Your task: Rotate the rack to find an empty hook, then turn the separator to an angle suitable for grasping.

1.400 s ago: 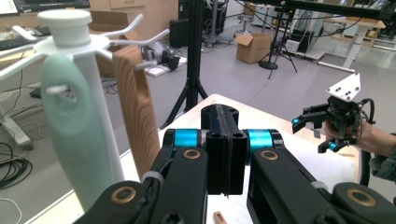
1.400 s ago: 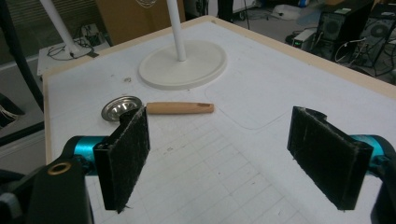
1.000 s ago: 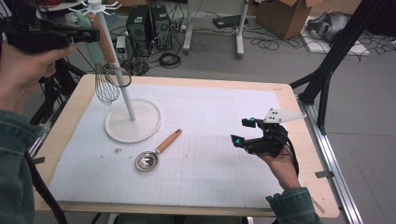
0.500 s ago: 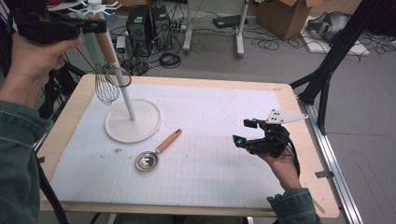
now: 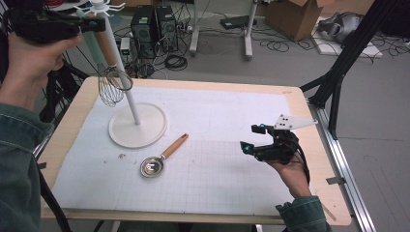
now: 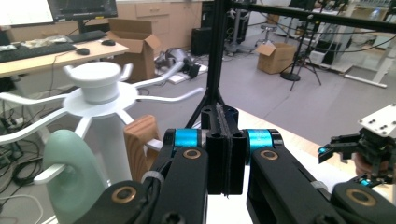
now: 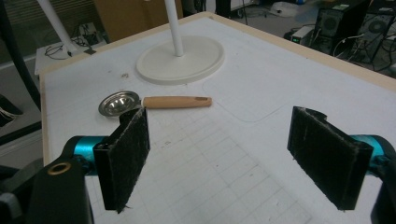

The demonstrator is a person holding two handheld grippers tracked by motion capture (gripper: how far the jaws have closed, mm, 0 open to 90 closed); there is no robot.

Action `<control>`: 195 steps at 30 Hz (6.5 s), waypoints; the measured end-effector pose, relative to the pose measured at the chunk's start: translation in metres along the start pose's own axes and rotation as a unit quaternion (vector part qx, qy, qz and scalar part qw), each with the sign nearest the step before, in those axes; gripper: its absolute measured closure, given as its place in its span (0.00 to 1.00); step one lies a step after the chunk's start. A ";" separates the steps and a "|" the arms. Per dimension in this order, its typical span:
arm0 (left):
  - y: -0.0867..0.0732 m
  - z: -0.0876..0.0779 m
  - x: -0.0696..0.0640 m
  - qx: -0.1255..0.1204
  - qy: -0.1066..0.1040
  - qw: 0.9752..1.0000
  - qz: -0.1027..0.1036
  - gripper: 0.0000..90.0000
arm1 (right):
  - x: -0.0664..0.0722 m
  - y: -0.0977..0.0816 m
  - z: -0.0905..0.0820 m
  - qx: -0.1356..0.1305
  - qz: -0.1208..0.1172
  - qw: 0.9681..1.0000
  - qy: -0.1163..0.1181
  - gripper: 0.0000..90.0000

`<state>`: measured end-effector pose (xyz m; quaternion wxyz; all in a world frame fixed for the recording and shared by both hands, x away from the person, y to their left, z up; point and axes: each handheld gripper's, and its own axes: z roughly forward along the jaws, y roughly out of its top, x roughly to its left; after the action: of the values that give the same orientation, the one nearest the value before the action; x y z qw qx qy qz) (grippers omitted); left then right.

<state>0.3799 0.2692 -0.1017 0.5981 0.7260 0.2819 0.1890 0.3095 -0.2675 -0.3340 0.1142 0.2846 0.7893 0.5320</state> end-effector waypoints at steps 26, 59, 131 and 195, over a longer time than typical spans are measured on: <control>-0.003 -0.018 0.015 -0.011 0.035 0.999 -0.012 1.00 | 0.000 0.004 -0.001 -0.003 -0.005 1.000 0.001 0.22; -0.031 -0.048 -0.006 0.003 0.006 1.000 0.022 0.74 | -0.001 0.005 0.004 0.003 0.001 1.000 0.000 0.22; -0.225 0.013 -0.055 0.077 -0.034 0.996 0.001 0.44 | 0.014 -0.037 0.022 0.043 0.006 0.999 -0.013 0.22; -0.310 0.131 -0.074 0.207 -0.054 0.977 -0.004 0.55 | 0.011 -0.048 0.016 0.049 0.009 0.999 -0.018 0.22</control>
<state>0.3464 0.1612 -0.4268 0.4496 0.8424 0.2848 0.0849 0.2928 -0.2616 -0.3827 0.1095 0.3068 0.8094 0.4887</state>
